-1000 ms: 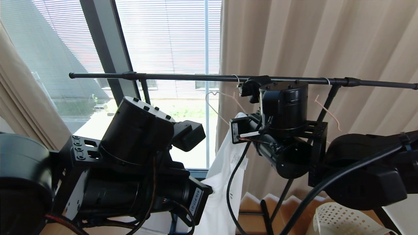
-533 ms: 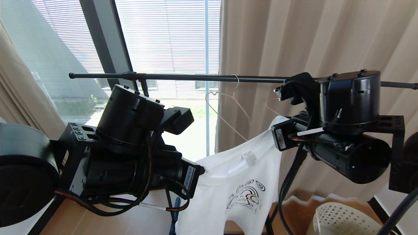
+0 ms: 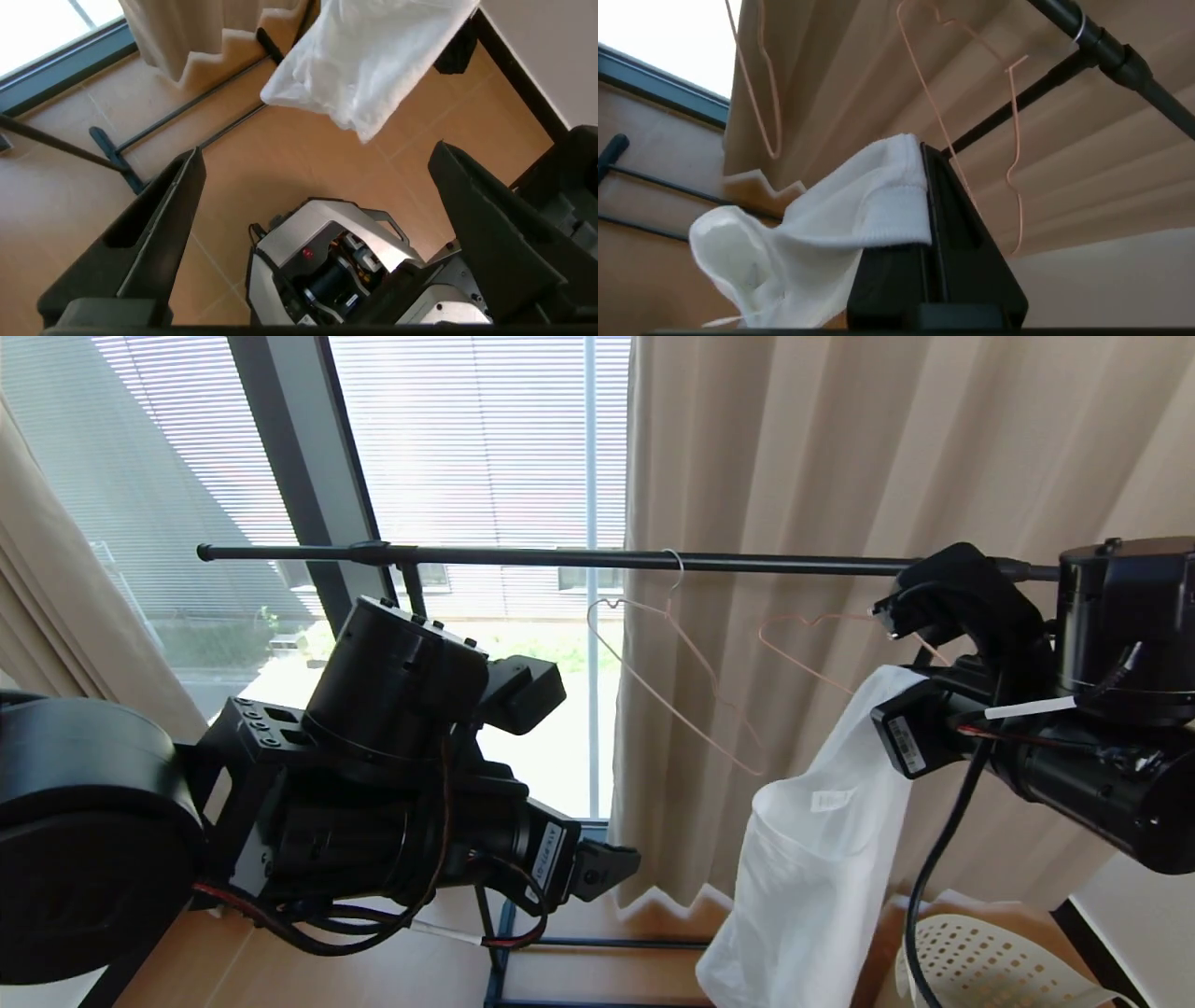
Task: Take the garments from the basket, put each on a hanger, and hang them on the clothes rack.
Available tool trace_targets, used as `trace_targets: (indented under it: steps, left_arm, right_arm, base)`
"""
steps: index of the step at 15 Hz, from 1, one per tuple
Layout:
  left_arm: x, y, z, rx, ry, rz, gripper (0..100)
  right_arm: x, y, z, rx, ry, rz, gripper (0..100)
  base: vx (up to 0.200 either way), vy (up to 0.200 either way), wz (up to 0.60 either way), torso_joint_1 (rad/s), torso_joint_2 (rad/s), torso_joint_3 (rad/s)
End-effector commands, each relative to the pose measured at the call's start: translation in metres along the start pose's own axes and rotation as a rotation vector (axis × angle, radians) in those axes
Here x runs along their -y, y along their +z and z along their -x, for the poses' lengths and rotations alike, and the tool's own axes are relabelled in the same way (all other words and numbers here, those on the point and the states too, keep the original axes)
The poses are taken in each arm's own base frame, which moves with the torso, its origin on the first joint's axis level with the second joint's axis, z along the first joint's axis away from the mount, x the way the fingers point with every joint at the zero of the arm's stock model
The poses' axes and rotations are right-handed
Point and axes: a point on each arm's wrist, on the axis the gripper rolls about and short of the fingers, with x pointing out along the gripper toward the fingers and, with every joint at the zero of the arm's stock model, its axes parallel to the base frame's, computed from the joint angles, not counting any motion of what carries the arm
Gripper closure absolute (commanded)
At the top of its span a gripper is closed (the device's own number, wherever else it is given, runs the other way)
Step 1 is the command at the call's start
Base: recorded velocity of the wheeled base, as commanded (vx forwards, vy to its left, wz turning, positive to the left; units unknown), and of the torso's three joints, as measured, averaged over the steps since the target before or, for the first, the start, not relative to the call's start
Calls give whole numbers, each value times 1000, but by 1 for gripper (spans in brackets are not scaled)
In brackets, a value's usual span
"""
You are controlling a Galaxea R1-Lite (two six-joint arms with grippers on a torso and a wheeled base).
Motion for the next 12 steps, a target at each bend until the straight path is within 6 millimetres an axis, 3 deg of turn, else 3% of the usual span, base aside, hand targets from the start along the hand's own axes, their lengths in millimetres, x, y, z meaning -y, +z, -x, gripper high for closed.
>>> trace_targets:
  steps: [1,5,6,7,8,9,12]
  left_arm:
    - [-2,4,-16,-20,11,9,0]
    - [-4,3,-33,-52,43,11,0]
    - [-4,2,-37,-58,68,10,0]
    - [-4,2,-37,-58,68,10,0]
    - [-4,4,-36,-39,78,21,0]
    - [-4,4,-37,-34,77,26,0]
    - [-4,8,-38,-18,74,24,0]
  right_arm:
    - [21,-5,10,15,-28,-5,100]
    - [39,-11,-7,-29,-98,-3,100]
    - [40,-13,-19,-45,-91,-4,100]
    - [40,-13,-19,-45,-91,-4,100]
    - [43,-15,-44,-58,-120,-24,100]
    - [43,-15,-52,-50,-133,-34,100]
    - [43,-10,-60,-14,-152,-60,100]
  base:
    - [0,0,0,0,0,0]
    - [0,0,0,0,0,0]
    - [0,0,0,0,0,0]
    - [0,0,0,0,0,0]
    - [0,0,0,0,0,0]
    - [0,0,0,0,0,0]
    - [0,0,0,0,0,0]
